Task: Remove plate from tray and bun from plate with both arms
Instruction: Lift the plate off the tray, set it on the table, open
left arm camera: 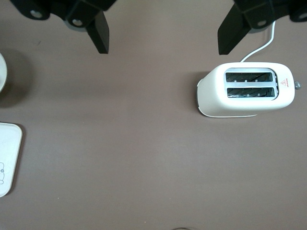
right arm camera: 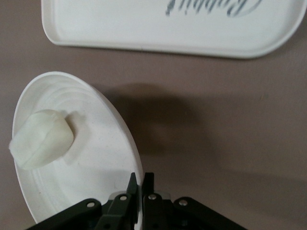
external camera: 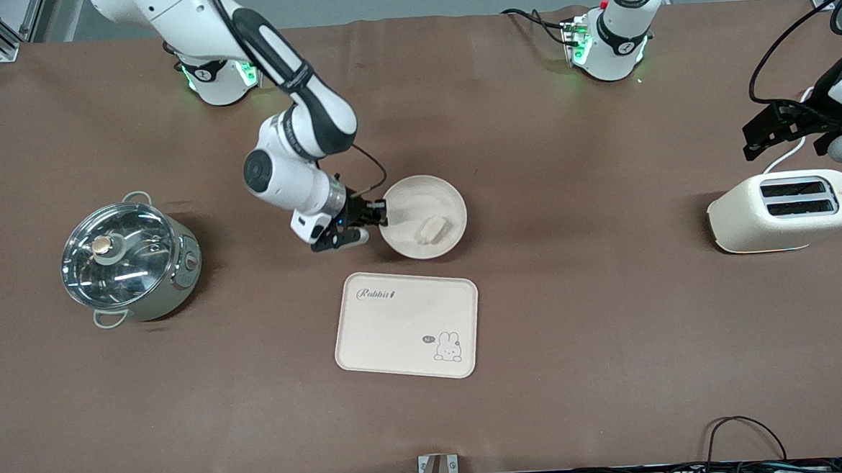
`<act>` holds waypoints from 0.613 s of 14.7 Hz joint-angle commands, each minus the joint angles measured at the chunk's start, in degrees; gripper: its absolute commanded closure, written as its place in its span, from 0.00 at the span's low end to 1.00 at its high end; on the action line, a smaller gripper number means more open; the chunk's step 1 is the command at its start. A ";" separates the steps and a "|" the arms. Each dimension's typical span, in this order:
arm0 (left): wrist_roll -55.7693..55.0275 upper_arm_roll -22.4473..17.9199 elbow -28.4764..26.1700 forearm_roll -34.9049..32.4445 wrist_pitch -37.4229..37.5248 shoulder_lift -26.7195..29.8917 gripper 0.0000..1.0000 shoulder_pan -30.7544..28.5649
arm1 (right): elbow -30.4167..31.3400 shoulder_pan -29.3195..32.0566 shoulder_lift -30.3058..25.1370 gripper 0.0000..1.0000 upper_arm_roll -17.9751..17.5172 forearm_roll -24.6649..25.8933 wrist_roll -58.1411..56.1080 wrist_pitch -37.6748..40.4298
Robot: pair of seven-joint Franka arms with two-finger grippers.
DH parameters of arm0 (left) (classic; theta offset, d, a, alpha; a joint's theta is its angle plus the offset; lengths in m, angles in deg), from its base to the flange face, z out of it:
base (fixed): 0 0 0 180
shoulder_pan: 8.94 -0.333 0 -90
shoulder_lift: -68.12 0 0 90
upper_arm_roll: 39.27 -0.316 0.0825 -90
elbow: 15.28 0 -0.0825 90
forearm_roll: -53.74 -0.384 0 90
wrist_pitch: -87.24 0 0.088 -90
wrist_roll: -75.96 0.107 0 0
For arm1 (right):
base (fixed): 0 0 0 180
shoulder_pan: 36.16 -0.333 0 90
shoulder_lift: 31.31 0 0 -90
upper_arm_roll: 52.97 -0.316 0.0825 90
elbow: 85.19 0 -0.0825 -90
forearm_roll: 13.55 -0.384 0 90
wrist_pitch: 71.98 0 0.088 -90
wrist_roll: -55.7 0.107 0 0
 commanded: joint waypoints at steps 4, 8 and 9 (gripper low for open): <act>0.22 0.09 1.35 -0.41 1.27 -0.36 0.00 -0.08 | 4.74 -0.45 -2.22 1.00 -2.28 -3.09 -1.51 -5.34; 0.22 0.09 1.26 -0.41 1.27 -0.45 0.00 -0.08 | 4.74 0.26 -0.82 1.00 -2.19 -3.09 -3.27 -6.57; 0.22 0.00 1.26 -0.41 1.27 -0.45 0.00 -0.08 | 4.74 0.17 0.06 1.00 -2.28 -3.09 -3.27 -7.97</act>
